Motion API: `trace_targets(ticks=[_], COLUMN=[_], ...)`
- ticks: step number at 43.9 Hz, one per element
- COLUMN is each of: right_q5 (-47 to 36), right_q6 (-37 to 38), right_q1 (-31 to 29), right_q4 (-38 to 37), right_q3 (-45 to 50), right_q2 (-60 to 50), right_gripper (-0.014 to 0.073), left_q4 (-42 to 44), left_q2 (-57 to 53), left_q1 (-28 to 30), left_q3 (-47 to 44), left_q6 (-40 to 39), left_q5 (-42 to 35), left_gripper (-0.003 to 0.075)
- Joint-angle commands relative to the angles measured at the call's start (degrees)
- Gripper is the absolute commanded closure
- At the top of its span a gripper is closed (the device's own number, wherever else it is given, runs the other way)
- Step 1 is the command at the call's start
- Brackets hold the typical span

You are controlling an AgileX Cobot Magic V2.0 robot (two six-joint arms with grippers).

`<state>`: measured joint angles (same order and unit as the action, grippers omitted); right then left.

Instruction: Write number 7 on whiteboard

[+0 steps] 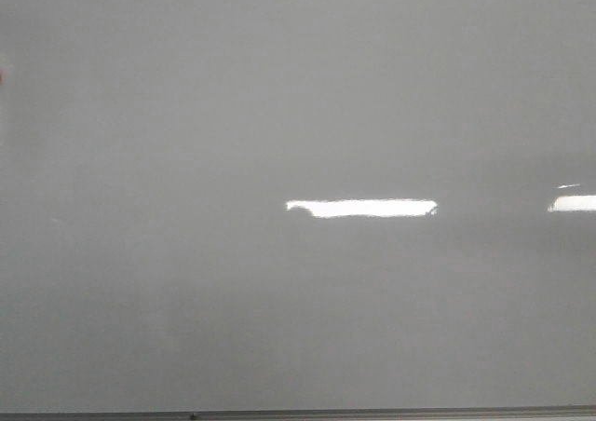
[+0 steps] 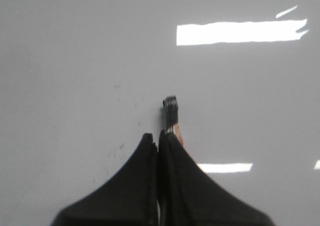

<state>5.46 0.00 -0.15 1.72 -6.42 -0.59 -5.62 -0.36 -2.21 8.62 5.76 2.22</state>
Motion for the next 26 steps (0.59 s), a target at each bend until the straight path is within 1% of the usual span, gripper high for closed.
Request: trace_targets(ticks=[1,7,16,20,26], right_q5=[2.0,10.4,20.0,23.0,24.6], right_q6=[0.0,0.0,0.0,0.0,0.0], right_q1=[-0.2,-0.2,-0.2,-0.2,-0.2], right_q4=[-0.6,-0.6,-0.6,-0.6,-0.6], right_q3=[-8.0,-17.4,-29.1,-32.0,-33.1], right_q2=[1.0,5.3,13.2,16.1,19.9], right_gripper=[0.0662,0.0662,0.0662,0.0662,0.0662], left_q4=[-0.6,-0.6,-0.6,-0.7,-0.7], left_q2=[0.9,4.6,12.8,16.0,19.5], left_q1=[-0.2,-0.2,-0.2,-0.2,-0.2], left_q3=[8.5,17.0,28.3,30.9,31.2], left_q6=[-0.4,-0.4,-0.4,-0.4,-0.4], left_q5=[0.3,5.6,15.5,19.0,21.1], left_gripper=[0.0741,0.0741,0.0741,0.0741,0.0741])
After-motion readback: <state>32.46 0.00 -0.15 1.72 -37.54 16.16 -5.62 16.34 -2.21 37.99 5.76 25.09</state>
